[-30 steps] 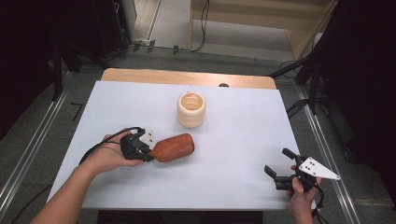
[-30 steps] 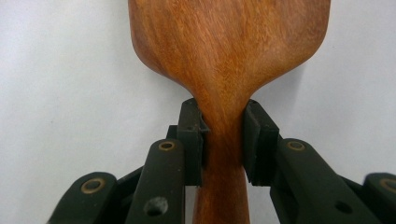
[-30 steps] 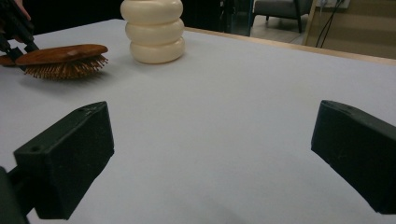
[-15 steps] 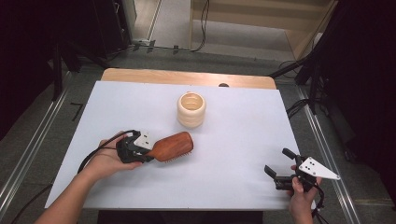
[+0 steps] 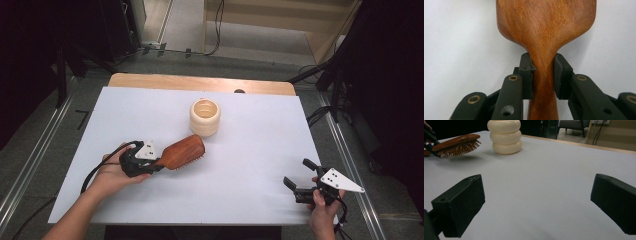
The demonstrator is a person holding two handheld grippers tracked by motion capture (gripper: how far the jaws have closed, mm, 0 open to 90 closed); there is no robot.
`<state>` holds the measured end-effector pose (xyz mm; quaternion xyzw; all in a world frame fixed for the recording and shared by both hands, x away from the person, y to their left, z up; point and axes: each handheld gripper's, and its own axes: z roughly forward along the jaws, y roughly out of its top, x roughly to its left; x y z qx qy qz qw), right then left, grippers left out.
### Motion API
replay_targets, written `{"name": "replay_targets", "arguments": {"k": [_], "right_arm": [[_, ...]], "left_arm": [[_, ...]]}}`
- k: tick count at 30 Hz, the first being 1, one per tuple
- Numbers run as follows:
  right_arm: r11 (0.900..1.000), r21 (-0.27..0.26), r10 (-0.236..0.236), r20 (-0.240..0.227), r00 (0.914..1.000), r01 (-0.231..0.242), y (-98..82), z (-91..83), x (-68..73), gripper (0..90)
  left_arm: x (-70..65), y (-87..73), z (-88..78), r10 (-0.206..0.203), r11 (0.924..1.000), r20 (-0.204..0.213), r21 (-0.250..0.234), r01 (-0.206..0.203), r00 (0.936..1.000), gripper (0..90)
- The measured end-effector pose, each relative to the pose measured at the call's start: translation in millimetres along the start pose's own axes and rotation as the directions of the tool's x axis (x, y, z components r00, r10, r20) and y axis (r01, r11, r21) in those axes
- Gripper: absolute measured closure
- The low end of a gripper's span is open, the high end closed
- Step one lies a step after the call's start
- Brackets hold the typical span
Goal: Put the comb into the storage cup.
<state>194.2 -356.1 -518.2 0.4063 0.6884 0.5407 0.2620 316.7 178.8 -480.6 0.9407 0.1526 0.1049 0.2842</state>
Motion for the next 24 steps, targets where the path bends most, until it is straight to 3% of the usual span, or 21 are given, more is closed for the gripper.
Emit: {"name": "replay_targets", "arguments": {"k": [9, 11, 12, 21, 24], "right_arm": [[1.000, 0.003, -0.002, 0.001, 1.0000, 0.002, 0.0, 0.1, 0.1, 0.0], [1.000, 0.003, -0.003, 0.001, 1.0000, 0.003, 0.0, 0.1, 0.1, 0.0], [1.000, 0.003, -0.003, 0.001, 1.0000, 0.003, 0.0, 0.1, 0.1, 0.0], [1.000, 0.004, -0.003, 0.004, 1.0000, 0.003, 0.1, 0.1, 0.1, 0.0], [1.000, 0.003, 0.000, 0.004, 1.0000, 0.000, 0.2, -0.1, 0.4, 0.0]], "left_arm": [[0.2, -3.8, -3.0, -0.059, 0.9956, 0.000, -0.073, 0.058, 0.9983, 72.7], [-2.2, -3.7, -3.2, -0.060, 0.9935, -0.044, -0.100, 0.055, 0.9972, 72.7], [-0.6, -3.6, -3.9, -0.074, 0.9916, -0.026, -0.108, 0.071, 0.9969, 72.7], [-6.3, 1.3, -4.8, -0.070, 0.9885, -0.036, -0.137, 0.064, 0.9969, 72.7], [-7.1, 3.1, -5.4, -0.081, 0.9842, -0.038, -0.161, 0.074, 0.9960, 72.7]]}}
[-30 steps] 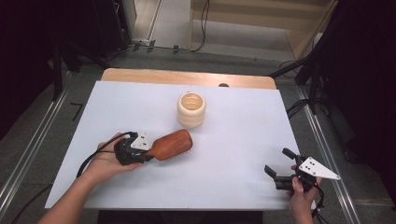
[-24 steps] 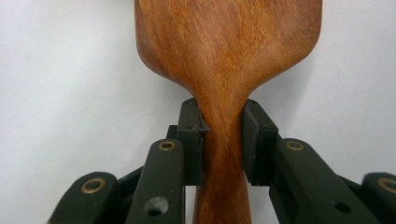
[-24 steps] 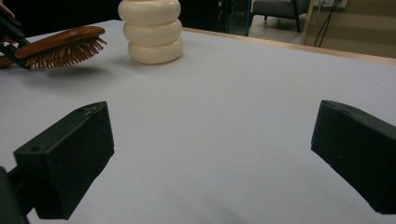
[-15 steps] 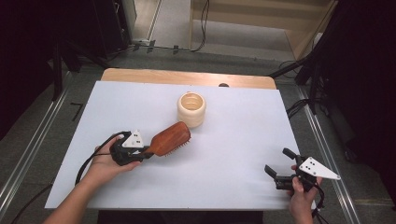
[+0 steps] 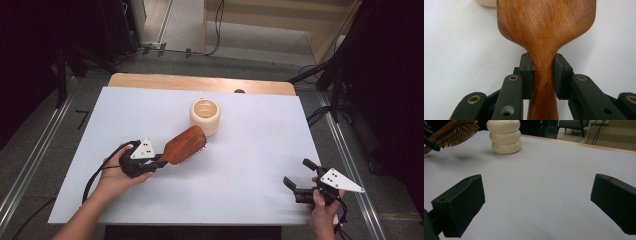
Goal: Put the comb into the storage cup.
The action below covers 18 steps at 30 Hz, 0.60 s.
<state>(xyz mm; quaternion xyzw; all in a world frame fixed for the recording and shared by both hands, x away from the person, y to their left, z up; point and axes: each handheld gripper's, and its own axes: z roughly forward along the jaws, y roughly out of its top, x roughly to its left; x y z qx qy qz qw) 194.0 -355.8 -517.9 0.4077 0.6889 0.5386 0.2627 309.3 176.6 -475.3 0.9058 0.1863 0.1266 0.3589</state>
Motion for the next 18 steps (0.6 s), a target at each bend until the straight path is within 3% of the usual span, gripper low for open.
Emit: {"name": "replay_targets", "arguments": {"k": [8, 12, 18], "right_arm": [[1.000, -0.009, 0.007, -0.004, 1.0000, -0.007, 1.6, -1.9, -0.2, 0.0], [0.999, -0.031, 0.037, -0.037, 0.9986, -0.038, 5.4, -6.0, -2.4, 0.0], [0.999, -0.029, 0.035, -0.043, 0.9985, -0.036, 9.7, -4.7, -0.6, 0.0]], "left_arm": [[-3.0, 5.2, -1.8, -0.016, 0.9984, -0.009, -0.054, 0.015, 0.9998, 72.7], [-6.2, 8.0, -1.6, -0.014, 0.9974, -0.001, -0.071, 0.014, 0.9999, 72.7], [-10.2, 11.2, -3.9, -0.020, 0.9936, -0.004, -0.111, 0.019, 0.9998, 72.7]]}}
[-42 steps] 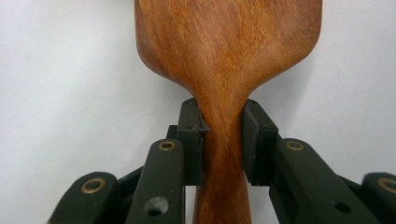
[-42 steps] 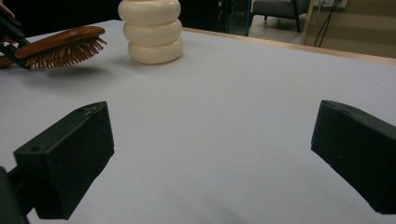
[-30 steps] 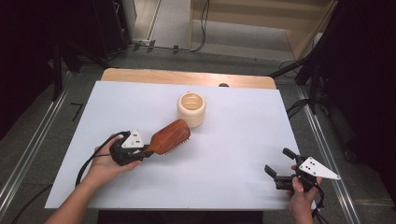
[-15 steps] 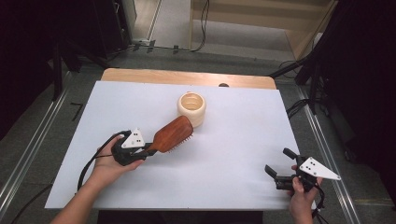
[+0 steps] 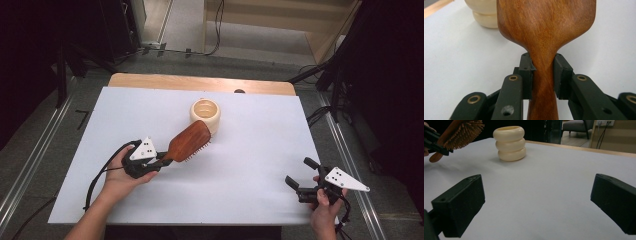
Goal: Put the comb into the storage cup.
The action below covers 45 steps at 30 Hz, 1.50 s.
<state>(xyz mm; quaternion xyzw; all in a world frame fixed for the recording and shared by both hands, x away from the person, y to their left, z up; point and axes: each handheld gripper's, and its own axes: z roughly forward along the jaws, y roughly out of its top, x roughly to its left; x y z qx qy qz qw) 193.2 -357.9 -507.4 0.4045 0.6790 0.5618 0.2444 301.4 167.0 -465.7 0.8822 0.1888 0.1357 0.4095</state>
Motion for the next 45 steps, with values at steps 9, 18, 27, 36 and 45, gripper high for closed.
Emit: {"name": "replay_targets", "arguments": {"k": [9, 18, 27, 36, 45], "right_arm": [[1.000, -0.008, 0.004, -0.035, 0.9994, -0.004, 14.9, 6.5, 10.5, 0.0], [1.000, -0.009, 0.010, -0.079, 0.9968, -0.010, 37.7, 20.7, 23.9, 0.0], [1.000, -0.026, 0.009, -0.109, 0.9940, -0.012, 58.4, 36.6, 34.4, 0.0], [0.999, -0.038, 0.009, -0.137, 0.9905, -0.014, 79.5, 56.6, 46.5, 0.0], [0.999, -0.044, 0.003, -0.185, 0.9827, -0.012, 92.9, 74.9, 60.5, 0.0]], "left_arm": [[-3.8, 3.3, -2.1, -0.017, 0.9985, -0.020, -0.053, 0.016, 0.9997, 72.7], [-6.7, 7.0, -5.4, -0.032, 0.9947, -0.039, -0.099, 0.028, 0.9987, 72.7], [-9.7, 12.0, -5.7, -0.040, 0.9893, -0.050, -0.142, 0.033, 0.9979, 72.7], [-15.1, 14.4, -2.7, -0.037, 0.9848, -0.058, -0.171, 0.027, 0.9976, 72.7], [-17.3, 18.8, -0.7, -0.047, 0.9804, -0.064, -0.194, 0.034, 0.9968, 72.7]]}}
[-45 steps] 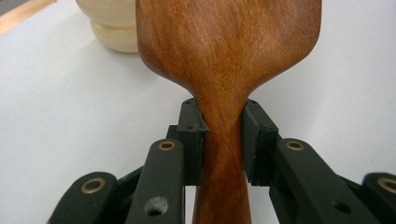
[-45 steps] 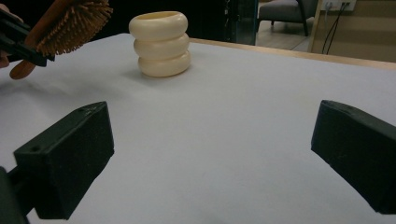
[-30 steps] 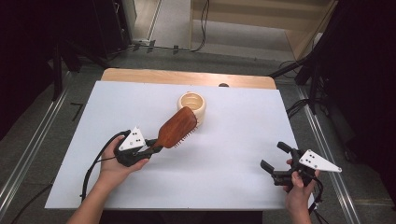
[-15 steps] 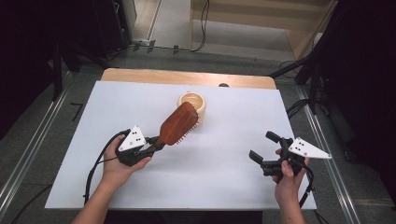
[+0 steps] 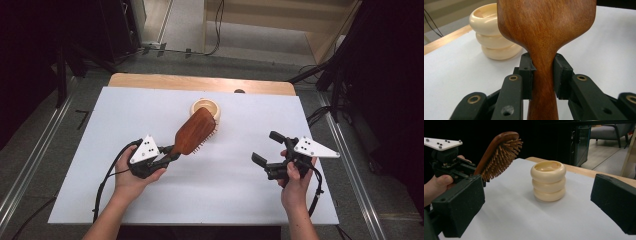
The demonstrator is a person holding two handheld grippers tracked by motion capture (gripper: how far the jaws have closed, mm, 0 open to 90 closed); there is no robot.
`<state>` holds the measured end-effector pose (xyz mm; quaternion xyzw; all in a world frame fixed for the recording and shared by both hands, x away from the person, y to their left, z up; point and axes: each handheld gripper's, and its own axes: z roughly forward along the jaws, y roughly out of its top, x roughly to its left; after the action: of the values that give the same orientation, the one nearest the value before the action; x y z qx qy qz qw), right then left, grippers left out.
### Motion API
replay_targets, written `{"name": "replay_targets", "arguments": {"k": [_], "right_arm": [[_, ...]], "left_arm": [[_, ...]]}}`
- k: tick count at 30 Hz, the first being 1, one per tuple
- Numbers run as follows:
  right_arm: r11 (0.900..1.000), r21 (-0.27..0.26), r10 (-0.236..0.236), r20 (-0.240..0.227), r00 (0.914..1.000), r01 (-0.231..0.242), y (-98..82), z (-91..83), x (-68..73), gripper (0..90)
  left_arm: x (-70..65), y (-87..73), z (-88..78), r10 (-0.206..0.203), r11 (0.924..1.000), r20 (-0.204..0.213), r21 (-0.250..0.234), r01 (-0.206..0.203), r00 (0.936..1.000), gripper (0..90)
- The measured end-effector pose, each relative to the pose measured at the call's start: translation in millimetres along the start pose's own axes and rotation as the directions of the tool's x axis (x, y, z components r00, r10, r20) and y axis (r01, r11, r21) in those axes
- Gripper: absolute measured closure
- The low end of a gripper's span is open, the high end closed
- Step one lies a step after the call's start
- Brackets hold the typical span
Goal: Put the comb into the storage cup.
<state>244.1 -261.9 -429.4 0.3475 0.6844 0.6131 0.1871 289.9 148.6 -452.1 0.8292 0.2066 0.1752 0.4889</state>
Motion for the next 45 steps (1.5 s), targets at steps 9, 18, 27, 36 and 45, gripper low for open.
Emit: {"name": "replay_targets", "arguments": {"k": [9, 18, 27, 36, 45], "right_arm": [[1.000, 0.003, -0.028, -0.008, 0.9996, 0.028, 16.5, 25.0, 17.6, 0.0], [0.998, 0.060, 0.018, -0.030, 0.9994, -0.016, 26.1, 41.3, 36.0, 0.0], [0.998, 0.061, 0.037, -0.077, 0.9963, -0.032, 23.6, 50.7, 54.5, 0.0], [0.993, 0.080, 0.090, -0.061, 0.9941, -0.085, 17.4, 64.9, 65.0, 0.0], [0.988, 0.071, 0.141, -0.022, 0.9898, -0.139, 11.6, 75.4, 74.3, 0.0]], "left_arm": [[-3.9, 3.5, -0.1, -0.017, 0.9986, -0.006, -0.050, 0.017, 0.9998, 72.7], [-16.7, 0.5, 4.8, -0.015, 0.9968, 0.001, -0.079, 0.015, 0.9999, 72.7], [-30.0, -4.3, 11.1, -0.036, 0.9935, 0.022, -0.107, 0.038, 0.9991, 72.7], [-41.8, -4.8, 20.9, -0.063, 0.9897, 0.046, -0.126, 0.069, 0.9970, 72.7], [-53.0, -3.6, 26.9, -0.062, 0.9869, 0.025, -0.147, 0.065, 0.9978, 72.7]]}}
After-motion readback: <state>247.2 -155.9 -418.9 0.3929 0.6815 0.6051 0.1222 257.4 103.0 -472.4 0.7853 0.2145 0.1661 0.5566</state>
